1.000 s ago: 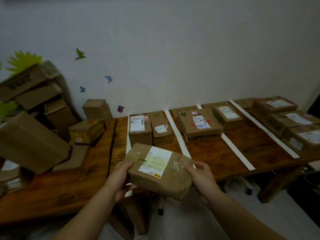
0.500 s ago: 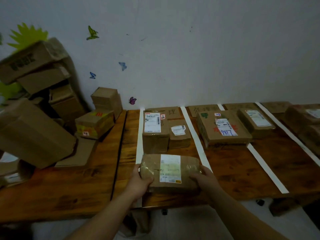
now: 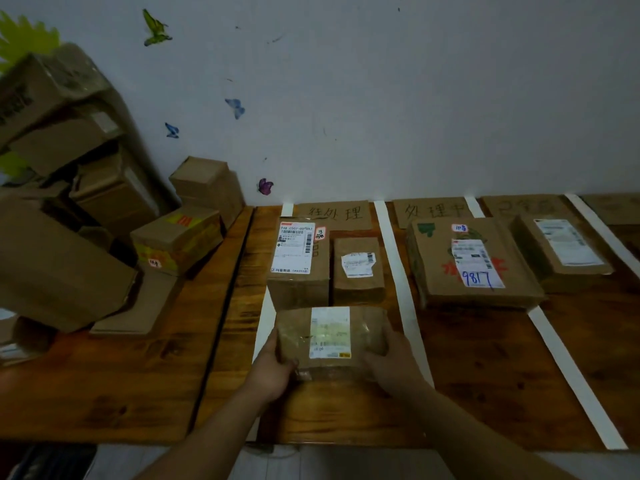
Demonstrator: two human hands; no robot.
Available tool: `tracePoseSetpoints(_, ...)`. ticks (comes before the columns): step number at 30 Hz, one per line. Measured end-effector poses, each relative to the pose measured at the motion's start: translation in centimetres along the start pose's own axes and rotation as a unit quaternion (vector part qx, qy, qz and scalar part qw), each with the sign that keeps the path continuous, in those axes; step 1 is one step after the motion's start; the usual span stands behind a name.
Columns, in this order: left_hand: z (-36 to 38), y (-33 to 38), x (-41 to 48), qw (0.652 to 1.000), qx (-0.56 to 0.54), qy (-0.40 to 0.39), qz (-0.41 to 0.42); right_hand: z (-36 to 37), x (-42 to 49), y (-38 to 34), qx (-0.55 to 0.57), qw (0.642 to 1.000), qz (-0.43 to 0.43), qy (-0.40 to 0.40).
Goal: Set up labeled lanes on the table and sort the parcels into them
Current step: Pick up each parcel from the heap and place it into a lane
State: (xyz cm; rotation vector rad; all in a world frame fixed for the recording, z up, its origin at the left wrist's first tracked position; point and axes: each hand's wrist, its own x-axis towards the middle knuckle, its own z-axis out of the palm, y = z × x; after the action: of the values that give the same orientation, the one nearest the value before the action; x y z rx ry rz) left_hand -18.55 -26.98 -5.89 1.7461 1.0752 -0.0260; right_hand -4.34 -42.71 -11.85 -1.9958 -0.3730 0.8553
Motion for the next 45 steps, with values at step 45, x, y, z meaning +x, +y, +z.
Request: tracePoseSetpoints(45,-54.4,-11.0,-1.1,0.960,-0.092,0.264,-0.027,39.9,-1.3,-43.9,-0.118,0.962,-0.218,-0.114)
